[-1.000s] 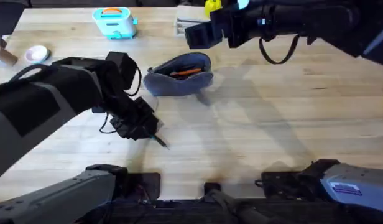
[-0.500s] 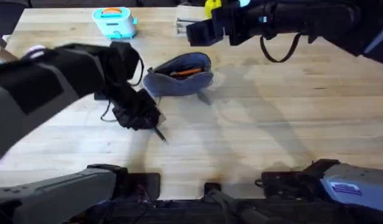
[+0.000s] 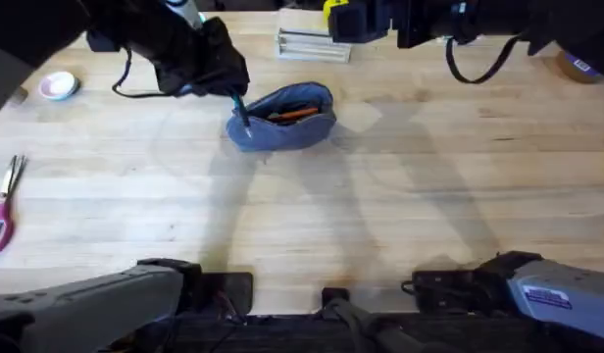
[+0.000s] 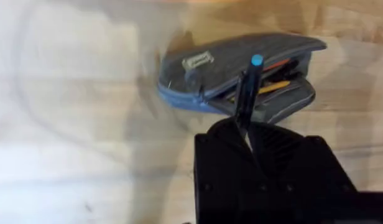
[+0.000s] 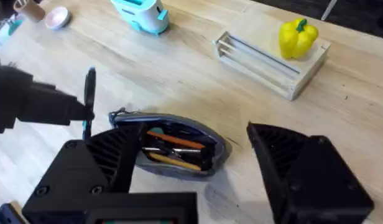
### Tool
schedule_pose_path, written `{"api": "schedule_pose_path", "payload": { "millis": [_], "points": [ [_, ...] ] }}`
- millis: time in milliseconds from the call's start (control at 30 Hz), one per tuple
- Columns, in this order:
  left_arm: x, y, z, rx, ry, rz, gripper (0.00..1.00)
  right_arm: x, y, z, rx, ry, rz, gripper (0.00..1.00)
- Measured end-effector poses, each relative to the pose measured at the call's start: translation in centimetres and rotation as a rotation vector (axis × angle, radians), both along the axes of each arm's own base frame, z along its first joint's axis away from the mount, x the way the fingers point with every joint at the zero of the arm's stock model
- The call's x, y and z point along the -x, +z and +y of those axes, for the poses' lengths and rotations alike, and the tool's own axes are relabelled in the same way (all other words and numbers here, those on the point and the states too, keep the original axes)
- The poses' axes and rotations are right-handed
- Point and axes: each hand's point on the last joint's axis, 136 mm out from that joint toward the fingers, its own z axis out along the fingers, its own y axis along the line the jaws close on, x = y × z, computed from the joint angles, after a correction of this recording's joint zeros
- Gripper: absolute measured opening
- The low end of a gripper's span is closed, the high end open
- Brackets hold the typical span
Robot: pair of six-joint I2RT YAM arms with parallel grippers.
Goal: Unzip the bag, pick up the pens from the table one at a time and place them inside, then zip the bag closed.
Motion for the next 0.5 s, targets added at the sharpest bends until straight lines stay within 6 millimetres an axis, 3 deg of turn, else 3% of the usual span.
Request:
{"api": "schedule_pose_path", "payload": {
  "millis": [33, 233, 500],
  "points": [
    [-1.1, 0.8, -0.6, -0.025, -0.138, -0.089, 0.04, 0.0, 0.0, 0.0, 0.0, 0.0, 0.001, 0.998],
    [-2.6, 2.4, -2.7, -0.05, -0.46, -0.281, 0.041, 0.0, 0.0, 0.0, 0.001, 0.0, 0.001, 0.998],
    [-2.9, 4.7, -5.8, -0.047, -0.834, -0.527, 0.042, 0.0, 0.0, 0.0, 0.001, 0.0, 0.001, 0.997]
  ]
}}
